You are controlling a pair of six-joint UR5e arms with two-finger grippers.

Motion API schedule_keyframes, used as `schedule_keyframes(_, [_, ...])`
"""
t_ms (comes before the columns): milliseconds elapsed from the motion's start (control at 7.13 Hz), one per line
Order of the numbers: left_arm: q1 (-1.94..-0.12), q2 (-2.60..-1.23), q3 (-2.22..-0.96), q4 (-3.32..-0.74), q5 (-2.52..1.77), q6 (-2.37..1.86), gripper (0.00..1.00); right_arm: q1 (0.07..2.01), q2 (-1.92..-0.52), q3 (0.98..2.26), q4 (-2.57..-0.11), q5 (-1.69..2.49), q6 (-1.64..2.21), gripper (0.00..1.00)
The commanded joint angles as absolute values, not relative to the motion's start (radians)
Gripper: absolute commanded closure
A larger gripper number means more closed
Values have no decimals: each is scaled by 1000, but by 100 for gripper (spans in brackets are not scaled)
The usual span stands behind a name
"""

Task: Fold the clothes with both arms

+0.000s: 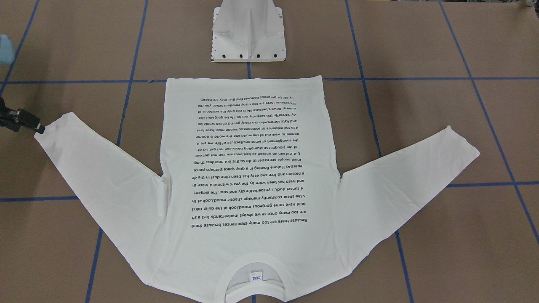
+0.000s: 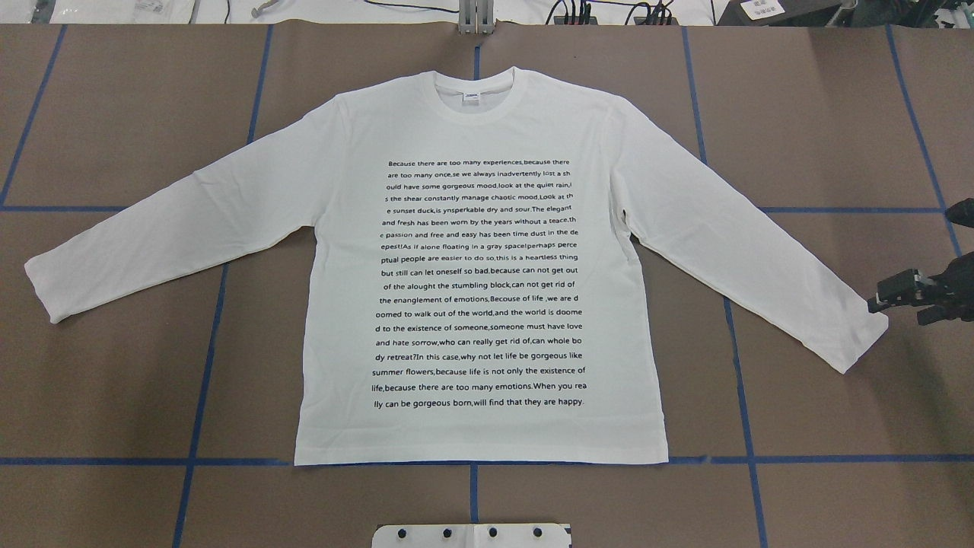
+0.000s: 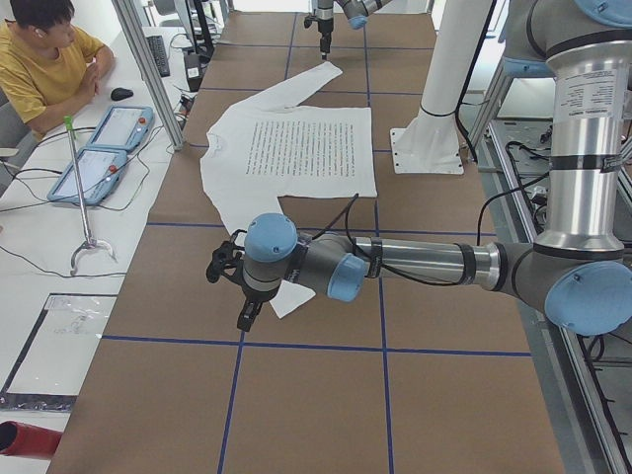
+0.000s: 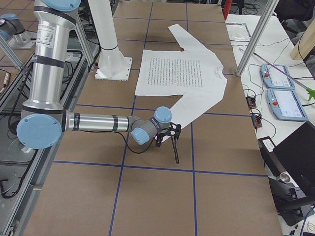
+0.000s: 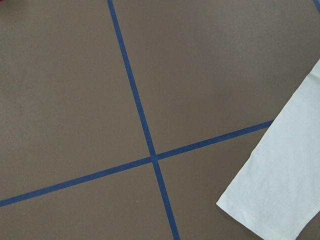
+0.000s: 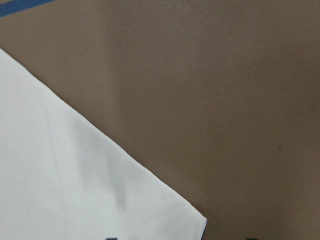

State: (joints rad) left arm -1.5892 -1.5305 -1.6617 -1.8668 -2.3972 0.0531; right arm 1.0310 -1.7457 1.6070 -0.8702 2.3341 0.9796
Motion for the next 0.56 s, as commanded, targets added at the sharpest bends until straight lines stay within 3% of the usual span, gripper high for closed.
schedule_keyframes(0, [-1589, -1531, -1663, -1867, -2398, 54, 0, 997, -1741, 1592, -862, 2307, 1040, 11])
schedule_keyframes(280, [-1589, -1529, -1666, -1867, -2398, 57, 0, 994, -1740, 1586, -864, 2306, 1042, 21])
schedule_keyframes(421, [-1589, -1528, -1666, -1867, -2398, 58, 0, 994, -1740, 1576, -864, 2307, 1040, 32])
